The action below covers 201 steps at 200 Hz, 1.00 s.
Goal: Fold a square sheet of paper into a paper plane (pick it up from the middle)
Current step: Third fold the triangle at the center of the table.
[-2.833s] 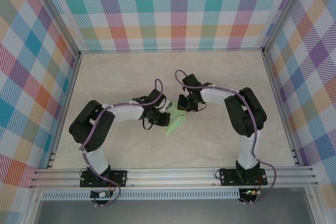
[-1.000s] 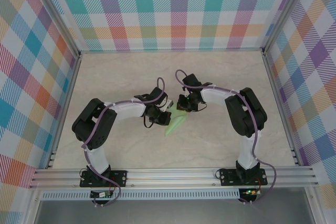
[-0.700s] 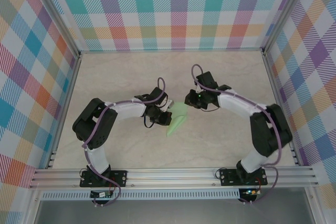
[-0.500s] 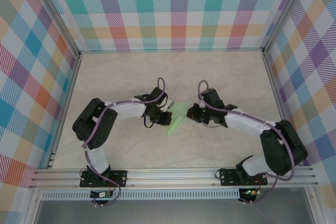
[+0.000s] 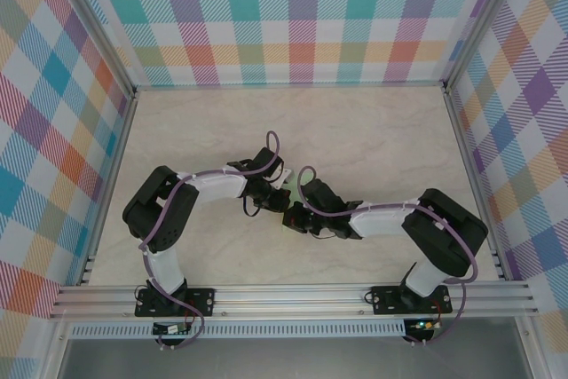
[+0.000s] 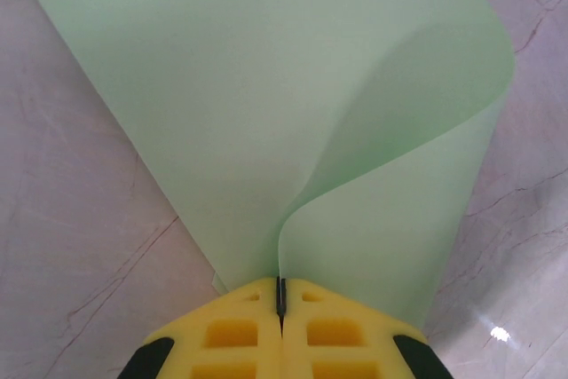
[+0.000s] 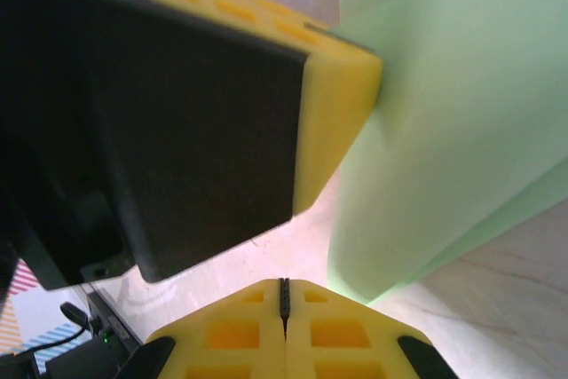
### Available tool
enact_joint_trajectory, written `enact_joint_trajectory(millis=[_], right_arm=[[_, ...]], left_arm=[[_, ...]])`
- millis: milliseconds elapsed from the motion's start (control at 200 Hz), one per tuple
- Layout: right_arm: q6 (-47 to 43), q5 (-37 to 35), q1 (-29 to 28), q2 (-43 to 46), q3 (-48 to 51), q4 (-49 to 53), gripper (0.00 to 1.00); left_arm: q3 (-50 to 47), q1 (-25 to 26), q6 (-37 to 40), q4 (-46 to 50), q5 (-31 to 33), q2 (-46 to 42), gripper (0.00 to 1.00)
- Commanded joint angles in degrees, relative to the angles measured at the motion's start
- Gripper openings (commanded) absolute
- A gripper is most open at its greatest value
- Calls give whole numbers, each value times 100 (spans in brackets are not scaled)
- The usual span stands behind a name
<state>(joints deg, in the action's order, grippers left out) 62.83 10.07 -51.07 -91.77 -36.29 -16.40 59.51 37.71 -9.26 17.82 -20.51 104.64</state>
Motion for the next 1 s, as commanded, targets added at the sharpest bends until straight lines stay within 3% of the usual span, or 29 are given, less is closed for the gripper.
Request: enact_joint_trajectory(millis=[0, 615, 1000], right_arm=[[122, -136, -8, -32, 72, -302, 6], [423, -11, -197, -854, 190, -842, 6], [273, 86, -202, -445, 6, -583, 7]], left_arm=[[-32, -16, 135, 143, -31, 254, 0], [44, -14, 160, 211, -62, 346, 0], [69, -19, 191, 259, -57, 342, 0]])
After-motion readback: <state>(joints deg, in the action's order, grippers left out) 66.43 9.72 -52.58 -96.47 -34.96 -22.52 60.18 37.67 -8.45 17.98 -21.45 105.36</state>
